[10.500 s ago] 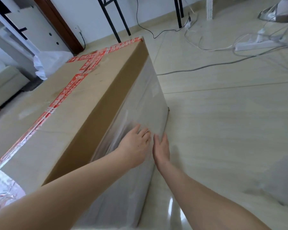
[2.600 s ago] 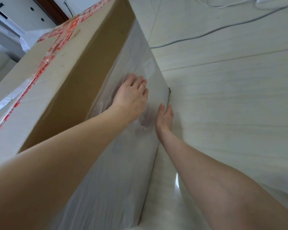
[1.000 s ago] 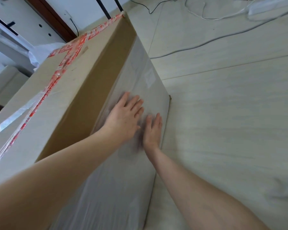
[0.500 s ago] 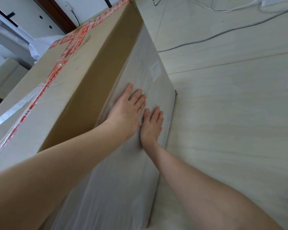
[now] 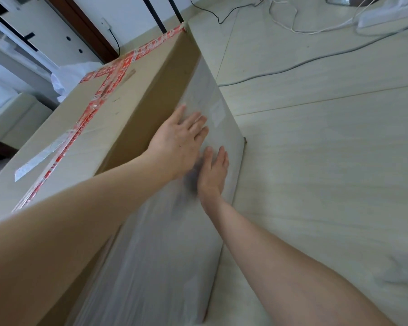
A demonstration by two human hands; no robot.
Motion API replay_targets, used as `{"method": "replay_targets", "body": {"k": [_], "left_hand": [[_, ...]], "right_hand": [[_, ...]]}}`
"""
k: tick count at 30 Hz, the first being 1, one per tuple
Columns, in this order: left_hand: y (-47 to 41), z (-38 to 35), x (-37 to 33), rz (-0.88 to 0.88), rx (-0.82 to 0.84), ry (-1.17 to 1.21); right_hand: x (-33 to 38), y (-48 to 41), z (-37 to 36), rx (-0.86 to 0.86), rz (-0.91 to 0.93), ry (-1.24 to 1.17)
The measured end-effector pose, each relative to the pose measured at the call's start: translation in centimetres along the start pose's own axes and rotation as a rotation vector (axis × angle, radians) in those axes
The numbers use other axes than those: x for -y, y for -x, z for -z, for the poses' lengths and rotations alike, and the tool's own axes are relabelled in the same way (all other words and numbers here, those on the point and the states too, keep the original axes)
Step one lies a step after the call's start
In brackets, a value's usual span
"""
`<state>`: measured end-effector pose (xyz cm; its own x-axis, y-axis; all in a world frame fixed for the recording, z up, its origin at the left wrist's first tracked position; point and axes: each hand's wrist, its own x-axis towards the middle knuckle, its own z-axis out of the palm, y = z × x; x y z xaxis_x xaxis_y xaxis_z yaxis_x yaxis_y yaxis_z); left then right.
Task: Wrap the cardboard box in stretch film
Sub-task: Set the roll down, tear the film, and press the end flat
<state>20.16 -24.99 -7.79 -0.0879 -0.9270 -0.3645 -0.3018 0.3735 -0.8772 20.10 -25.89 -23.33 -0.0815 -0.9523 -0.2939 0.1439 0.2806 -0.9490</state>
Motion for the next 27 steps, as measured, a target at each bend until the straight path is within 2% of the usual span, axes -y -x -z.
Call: {"method": "replay_targets", "body": {"k": [5, 12, 22, 24, 27], "left_hand": [[1.6, -1.6, -1.4, -0.055, 0.076, -0.096], [1.2, -2.5, -1.1, -0.055, 0.086, -0.145], [0.2, -1.6, -1.2, -0.039, 0.08, -0.095], [-0.4, -1.4, -1.0, -0.002, 0.071, -0.068], [-1.1, -1.0, -0.5, 0.061, 0.012, -0.005]], "right_hand": [[-0.1, 1.4, -1.1, 0.106, 0.043, 0.105], [0.2, 1.3, -2.0, 0.09, -0.001, 0.126], [-0.6, -1.3, -1.3, 0.099, 0.033, 0.105], [-0.4, -2.4, -0.9, 0.108, 0.003, 0.09], [-0.2, -3.6, -0.2, 0.026, -0.111, 0.042]]}}
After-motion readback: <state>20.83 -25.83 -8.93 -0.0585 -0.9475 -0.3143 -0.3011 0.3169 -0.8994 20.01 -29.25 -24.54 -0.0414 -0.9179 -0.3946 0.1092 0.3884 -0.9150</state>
